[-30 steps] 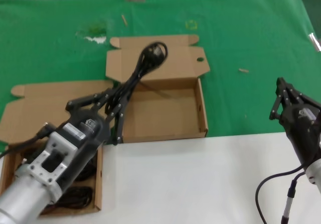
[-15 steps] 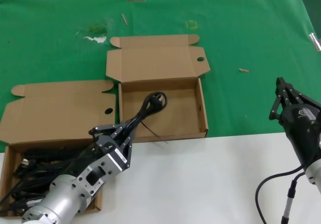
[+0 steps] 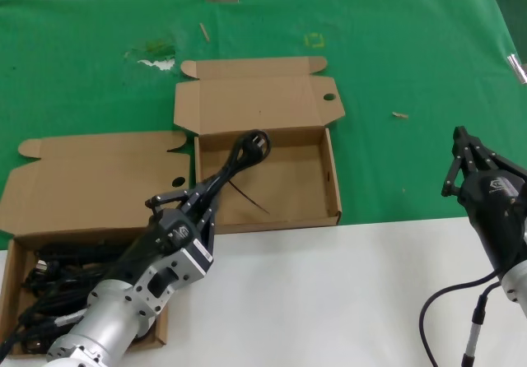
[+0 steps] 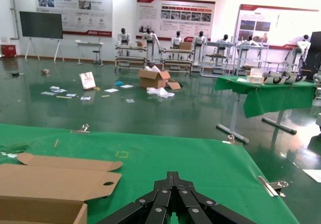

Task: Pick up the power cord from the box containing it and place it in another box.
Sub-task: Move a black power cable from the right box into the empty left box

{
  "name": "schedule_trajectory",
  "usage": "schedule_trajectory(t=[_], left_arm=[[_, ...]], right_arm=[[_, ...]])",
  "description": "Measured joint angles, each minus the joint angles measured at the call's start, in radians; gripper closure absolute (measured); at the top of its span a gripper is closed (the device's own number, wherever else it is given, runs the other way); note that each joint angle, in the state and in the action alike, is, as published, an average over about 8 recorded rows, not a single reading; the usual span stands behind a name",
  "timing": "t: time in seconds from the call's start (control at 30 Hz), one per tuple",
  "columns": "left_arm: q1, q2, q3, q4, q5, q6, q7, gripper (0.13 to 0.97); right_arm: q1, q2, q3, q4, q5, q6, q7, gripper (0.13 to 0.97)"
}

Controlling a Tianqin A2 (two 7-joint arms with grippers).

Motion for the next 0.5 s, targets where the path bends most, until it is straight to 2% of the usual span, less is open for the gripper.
schedule_trajectory(t=[0.23, 0.5], left_arm=[[-0.016, -0.003, 0.017, 0.031, -0.052, -0.049, 0.042, 0.906], [-0.027, 0.006, 0.020, 0.048, -0.070, -0.061, 0.064, 0.906]], right_arm=[[0.000, 0.000, 0.000, 0.000, 0.000, 0.000, 0.000, 0.958], [0.000, 0.000, 0.000, 0.000, 0.000, 0.000, 0.000, 0.958]])
